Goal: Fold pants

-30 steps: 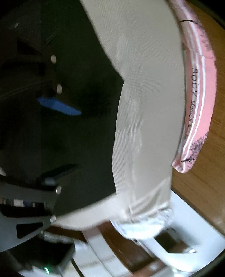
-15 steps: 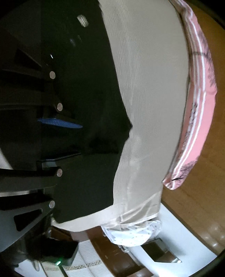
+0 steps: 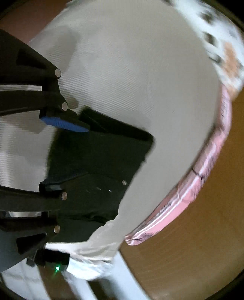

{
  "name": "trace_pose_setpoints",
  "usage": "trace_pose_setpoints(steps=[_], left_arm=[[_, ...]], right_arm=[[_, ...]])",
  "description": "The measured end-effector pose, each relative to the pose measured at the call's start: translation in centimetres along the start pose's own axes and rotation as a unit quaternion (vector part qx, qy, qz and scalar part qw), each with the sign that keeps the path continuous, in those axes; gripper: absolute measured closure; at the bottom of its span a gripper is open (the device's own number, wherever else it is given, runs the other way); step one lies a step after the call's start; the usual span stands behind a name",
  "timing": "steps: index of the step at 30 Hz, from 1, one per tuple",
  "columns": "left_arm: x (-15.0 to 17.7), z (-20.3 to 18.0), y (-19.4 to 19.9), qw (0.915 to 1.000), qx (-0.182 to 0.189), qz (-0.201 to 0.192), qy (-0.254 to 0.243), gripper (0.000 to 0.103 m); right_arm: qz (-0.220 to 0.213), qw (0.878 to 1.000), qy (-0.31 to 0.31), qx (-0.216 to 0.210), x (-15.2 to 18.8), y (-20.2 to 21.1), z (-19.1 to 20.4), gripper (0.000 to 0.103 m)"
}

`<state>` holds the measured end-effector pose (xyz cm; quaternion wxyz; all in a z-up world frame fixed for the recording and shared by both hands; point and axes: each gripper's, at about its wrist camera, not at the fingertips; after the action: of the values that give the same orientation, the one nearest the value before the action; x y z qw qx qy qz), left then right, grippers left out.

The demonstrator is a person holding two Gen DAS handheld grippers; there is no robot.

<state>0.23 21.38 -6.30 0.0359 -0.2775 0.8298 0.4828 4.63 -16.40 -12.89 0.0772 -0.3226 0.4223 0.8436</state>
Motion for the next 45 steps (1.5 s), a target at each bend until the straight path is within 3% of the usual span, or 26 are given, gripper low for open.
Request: trace_pose_setpoints(steps=[3,5,10,19,23,26,28,31,35,40,45], left_arm=[[1.2,1.9,-0.9,0.9980,0.027,0.022,0.054,0.056],[1.8,2.9,-1.1,0.9960,0.041,0.030,0.074,0.053],[3.5,3.1,-3.2,0.9896,0.058,0.052,0.121,0.051],[2.8,2.7,-4.5,0.9927,0.053,-0.008,0.108,0.051],[2.2,2.8,-5.0,0.9900,0.057,-0.037,0.124,0.050],[2.0,2.3,-5.2,0.9918,0.044,-0.054,0.107,0.053],[2.1,1.8,-5.3,0.9941,0.014,-0.057,0.091,0.068],[2.0,1.2,-4.6,0.9941,0.011,-0.065,0.086,0.077],[1.5,-2.9,-2.3,0.9951,0.000,-0.097,0.019,0.080],[0.3,-10.6,0.5,0.9886,0.058,-0.124,-0.063,0.081],[0.7,-20.1,0.0,0.9738,0.113,-0.103,-0.168,0.082]], right_arm=[[-0.002,1.000,-0.009,-0.016,-0.5,-0.4,0.7,0.062],[-0.010,1.000,-0.009,-0.013,-0.9,-0.4,1.3,0.053],[-0.027,0.999,-0.010,-0.014,-1.5,0.1,2.0,0.052],[-0.028,0.999,-0.018,-0.015,-1.2,-0.3,1.9,0.051],[-0.030,0.999,-0.021,-0.017,-1.3,-0.6,1.8,0.051],[-0.035,0.999,-0.029,-0.021,-1.3,-0.7,1.4,0.051],[-0.041,0.998,-0.030,-0.021,-1.4,-0.4,1.3,0.051],[-0.059,0.998,-0.031,-0.015,-1.7,0.7,1.0,0.051],[-0.086,0.995,-0.044,-0.009,-2.1,2.9,0.1,0.051],[-0.138,0.988,-0.070,0.008,-2.0,7.5,-2.6,0.051],[-0.188,0.975,-0.116,0.010,-0.8,12.1,-6.2,0.051]])
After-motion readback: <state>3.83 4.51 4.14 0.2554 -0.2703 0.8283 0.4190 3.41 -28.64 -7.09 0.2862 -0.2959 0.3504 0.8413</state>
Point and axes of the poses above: each gripper's, at about its wrist camera, not at the fingertips, and y roughly against the way its jaws point, z to its left, x to its underside, and after that the axes turned 1 degree about -x, right-handed
